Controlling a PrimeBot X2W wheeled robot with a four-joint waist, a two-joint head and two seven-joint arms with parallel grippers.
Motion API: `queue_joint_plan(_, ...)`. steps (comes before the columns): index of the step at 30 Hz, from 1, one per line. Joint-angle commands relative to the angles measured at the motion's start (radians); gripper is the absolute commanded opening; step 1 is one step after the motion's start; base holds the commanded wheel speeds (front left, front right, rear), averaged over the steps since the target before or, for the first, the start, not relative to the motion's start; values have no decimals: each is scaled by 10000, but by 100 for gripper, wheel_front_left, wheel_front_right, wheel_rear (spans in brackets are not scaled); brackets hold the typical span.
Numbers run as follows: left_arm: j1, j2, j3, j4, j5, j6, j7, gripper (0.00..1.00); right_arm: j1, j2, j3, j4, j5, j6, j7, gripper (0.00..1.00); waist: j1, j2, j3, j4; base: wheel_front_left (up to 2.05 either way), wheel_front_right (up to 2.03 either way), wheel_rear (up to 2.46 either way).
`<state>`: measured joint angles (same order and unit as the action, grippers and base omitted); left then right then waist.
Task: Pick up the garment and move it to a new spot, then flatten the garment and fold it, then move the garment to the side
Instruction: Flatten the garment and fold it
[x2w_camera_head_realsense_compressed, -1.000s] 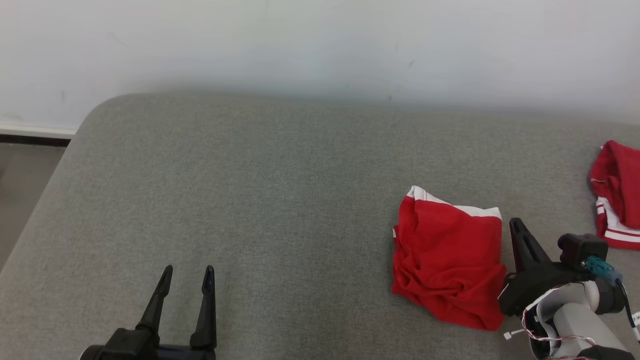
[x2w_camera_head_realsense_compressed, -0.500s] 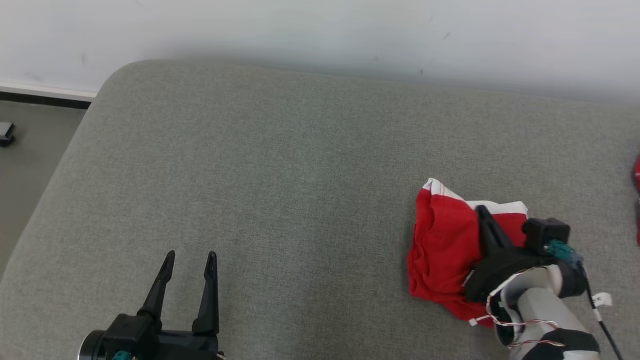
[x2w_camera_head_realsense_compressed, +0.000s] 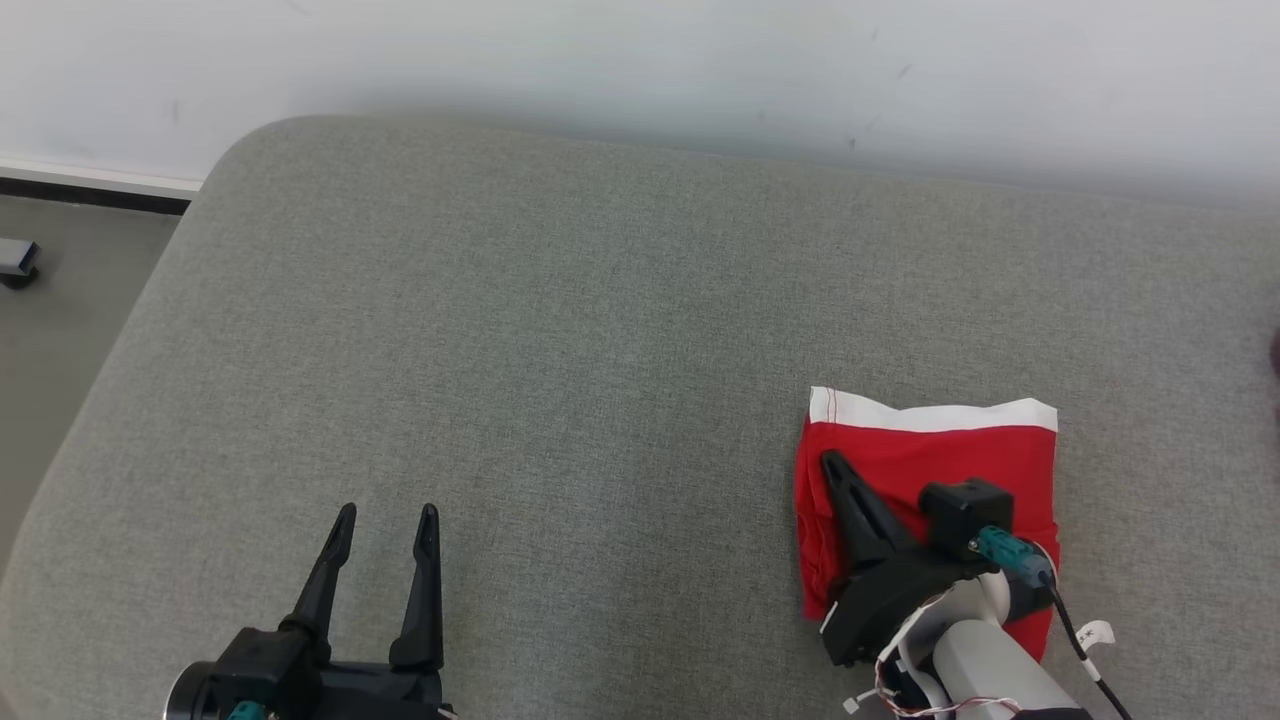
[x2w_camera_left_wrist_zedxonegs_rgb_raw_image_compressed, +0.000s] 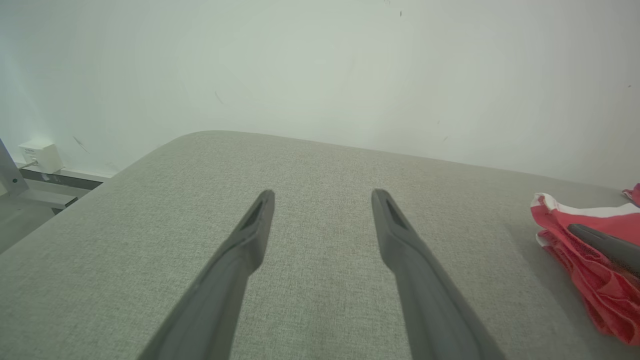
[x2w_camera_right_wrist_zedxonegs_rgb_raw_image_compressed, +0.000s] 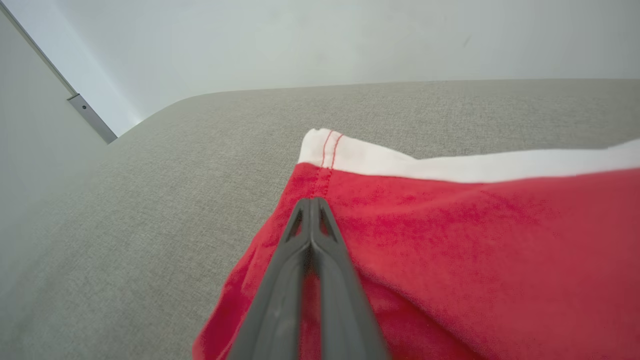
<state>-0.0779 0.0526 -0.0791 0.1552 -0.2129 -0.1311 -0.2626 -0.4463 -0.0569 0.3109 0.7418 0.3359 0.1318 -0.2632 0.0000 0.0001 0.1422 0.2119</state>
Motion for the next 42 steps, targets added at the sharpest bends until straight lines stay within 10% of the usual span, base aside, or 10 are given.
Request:
queue_joint_plan(1,-53,-23,2,13,-16,15,-26,100,158,40,123,-100,96,-31,-11,0,0,-1,12,16,0,0,0)
queue_joint_plan(40,1008,57,892,-223,145,15,-26,100,3319,-1244,-1969,-5064,47,-31,-10,0,0,-1,-1413,-2959,0,0,0)
queue_joint_plan(42,1077,57,995,-261,188,15,-26,100,3602,-1177,-2021,-5155,55,-31,-11,25,0,-1,-1464,-3013,0,0,0)
